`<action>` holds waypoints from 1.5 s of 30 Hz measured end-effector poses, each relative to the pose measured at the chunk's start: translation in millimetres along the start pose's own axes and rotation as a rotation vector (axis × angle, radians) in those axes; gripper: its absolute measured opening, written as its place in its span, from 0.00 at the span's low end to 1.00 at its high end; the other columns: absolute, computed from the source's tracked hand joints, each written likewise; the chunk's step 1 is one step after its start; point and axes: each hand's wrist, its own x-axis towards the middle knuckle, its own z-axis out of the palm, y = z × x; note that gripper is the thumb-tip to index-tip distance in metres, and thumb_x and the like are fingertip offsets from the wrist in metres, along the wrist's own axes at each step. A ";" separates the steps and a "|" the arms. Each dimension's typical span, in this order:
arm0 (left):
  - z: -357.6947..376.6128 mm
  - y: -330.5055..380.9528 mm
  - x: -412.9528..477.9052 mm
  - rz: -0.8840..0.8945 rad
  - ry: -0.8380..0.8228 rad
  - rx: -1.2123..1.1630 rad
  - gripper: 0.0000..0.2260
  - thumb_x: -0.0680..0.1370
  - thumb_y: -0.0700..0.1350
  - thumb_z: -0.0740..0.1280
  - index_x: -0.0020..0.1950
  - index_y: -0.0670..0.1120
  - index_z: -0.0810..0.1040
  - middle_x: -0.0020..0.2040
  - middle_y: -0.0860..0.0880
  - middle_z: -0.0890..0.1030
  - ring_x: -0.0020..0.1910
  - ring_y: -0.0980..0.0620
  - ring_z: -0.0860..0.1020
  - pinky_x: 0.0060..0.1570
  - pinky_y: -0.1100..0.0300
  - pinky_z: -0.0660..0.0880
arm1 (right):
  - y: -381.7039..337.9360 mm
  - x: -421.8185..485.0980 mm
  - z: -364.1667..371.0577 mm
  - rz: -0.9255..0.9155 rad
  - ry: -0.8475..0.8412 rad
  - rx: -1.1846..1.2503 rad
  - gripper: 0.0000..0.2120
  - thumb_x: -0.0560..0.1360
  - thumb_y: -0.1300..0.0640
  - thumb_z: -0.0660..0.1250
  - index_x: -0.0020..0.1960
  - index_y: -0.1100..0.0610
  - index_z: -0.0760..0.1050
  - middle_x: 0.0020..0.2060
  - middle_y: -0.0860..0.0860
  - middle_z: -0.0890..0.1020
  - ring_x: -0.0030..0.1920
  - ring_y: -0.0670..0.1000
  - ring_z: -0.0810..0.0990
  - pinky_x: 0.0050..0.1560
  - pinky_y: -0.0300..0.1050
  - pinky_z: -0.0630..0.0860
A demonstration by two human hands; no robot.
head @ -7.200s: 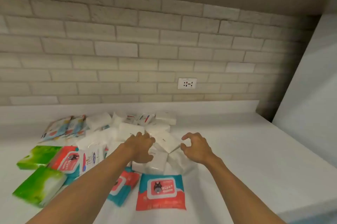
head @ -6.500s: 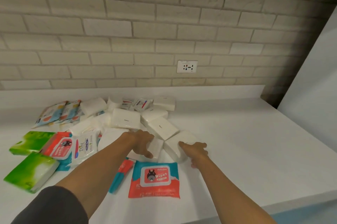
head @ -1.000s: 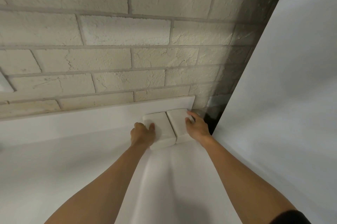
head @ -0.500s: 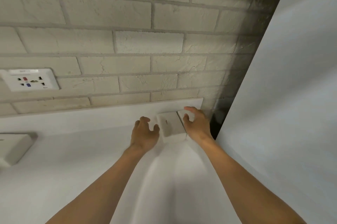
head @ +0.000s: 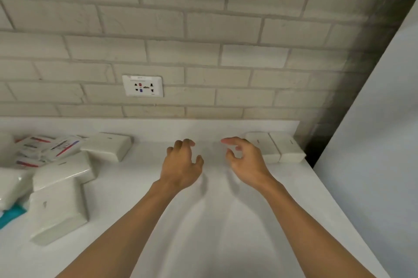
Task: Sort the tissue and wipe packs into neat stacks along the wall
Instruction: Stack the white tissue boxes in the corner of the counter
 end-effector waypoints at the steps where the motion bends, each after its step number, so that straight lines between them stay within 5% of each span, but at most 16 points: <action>1: -8.7 -7.2 -4.5 0.006 0.009 0.024 0.21 0.78 0.50 0.64 0.70 0.46 0.68 0.65 0.46 0.73 0.64 0.43 0.69 0.59 0.52 0.72 | -6.5 -3.8 7.6 -0.010 -0.012 -0.002 0.14 0.78 0.60 0.64 0.60 0.46 0.78 0.58 0.40 0.77 0.58 0.41 0.73 0.58 0.32 0.67; 9: -95.4 -112.0 -47.5 -0.011 0.019 0.141 0.20 0.78 0.50 0.64 0.69 0.48 0.69 0.65 0.49 0.73 0.64 0.45 0.69 0.62 0.53 0.70 | -67.4 -40.1 117.0 -0.046 -0.187 -0.011 0.13 0.78 0.57 0.66 0.60 0.46 0.77 0.57 0.39 0.78 0.55 0.44 0.75 0.47 0.24 0.67; 18: -173.8 -230.4 -62.3 -0.067 -0.076 0.236 0.19 0.77 0.51 0.65 0.67 0.48 0.71 0.65 0.48 0.73 0.65 0.43 0.69 0.63 0.50 0.69 | -127.3 -65.3 243.9 0.090 -0.353 0.031 0.11 0.77 0.51 0.67 0.58 0.44 0.78 0.55 0.44 0.80 0.53 0.49 0.80 0.51 0.40 0.77; 22: -198.1 -265.2 -50.8 -0.088 -0.182 0.298 0.24 0.77 0.53 0.64 0.71 0.48 0.67 0.70 0.47 0.70 0.69 0.41 0.67 0.66 0.48 0.67 | -145.3 -69.7 281.5 0.167 -0.385 0.008 0.14 0.77 0.48 0.66 0.62 0.46 0.75 0.57 0.47 0.78 0.54 0.47 0.79 0.50 0.38 0.75; 29: -215.7 -292.7 -25.9 -0.037 -0.315 0.315 0.26 0.78 0.55 0.64 0.74 0.47 0.65 0.71 0.45 0.69 0.70 0.41 0.66 0.67 0.48 0.68 | -164.9 -71.7 326.9 0.294 -0.379 -0.037 0.22 0.77 0.48 0.66 0.68 0.51 0.68 0.64 0.53 0.73 0.62 0.51 0.74 0.55 0.38 0.70; 33: -216.9 -296.4 -13.9 -0.022 -0.345 0.311 0.24 0.79 0.53 0.63 0.72 0.45 0.67 0.69 0.45 0.71 0.68 0.43 0.69 0.64 0.48 0.70 | -163.8 -66.7 346.2 0.341 -0.330 -0.126 0.29 0.74 0.43 0.67 0.71 0.50 0.64 0.65 0.54 0.71 0.65 0.55 0.73 0.64 0.48 0.72; 45: -209.1 -299.3 10.3 -0.038 -0.440 0.340 0.19 0.82 0.53 0.59 0.68 0.43 0.68 0.61 0.45 0.74 0.59 0.46 0.73 0.60 0.52 0.71 | -173.5 -76.1 379.8 0.429 -0.360 -0.316 0.40 0.68 0.35 0.71 0.70 0.53 0.58 0.63 0.55 0.72 0.67 0.59 0.67 0.65 0.55 0.69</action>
